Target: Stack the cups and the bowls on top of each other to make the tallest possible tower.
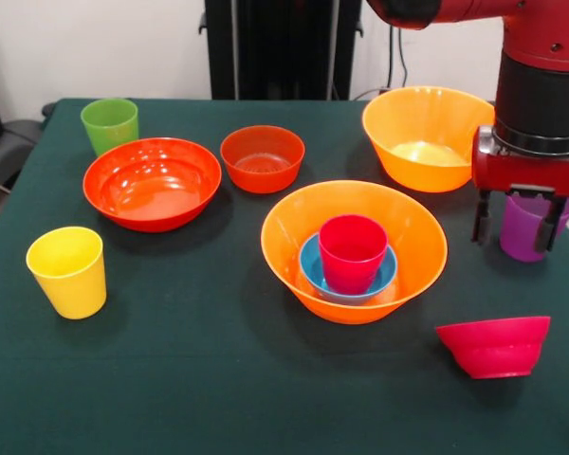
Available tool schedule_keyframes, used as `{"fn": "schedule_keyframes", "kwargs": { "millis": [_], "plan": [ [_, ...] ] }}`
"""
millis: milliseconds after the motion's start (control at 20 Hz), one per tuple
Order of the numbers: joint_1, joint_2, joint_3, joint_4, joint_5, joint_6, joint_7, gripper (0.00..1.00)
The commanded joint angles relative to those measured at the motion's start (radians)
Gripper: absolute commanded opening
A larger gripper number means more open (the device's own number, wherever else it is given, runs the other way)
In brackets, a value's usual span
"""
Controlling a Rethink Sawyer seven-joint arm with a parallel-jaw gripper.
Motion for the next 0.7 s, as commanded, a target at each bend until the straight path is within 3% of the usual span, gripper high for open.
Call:
{"fn": "schedule_keyframes", "kwargs": {
  "millis": [50,700],
  "plan": [
    [0.005,0.002,-0.013,0.093,-0.077,-0.066,-0.046,1.00],
    [0.020,0.057,-0.017,0.038,-0.101,-0.196,-0.012,1.00]
  ]
}}
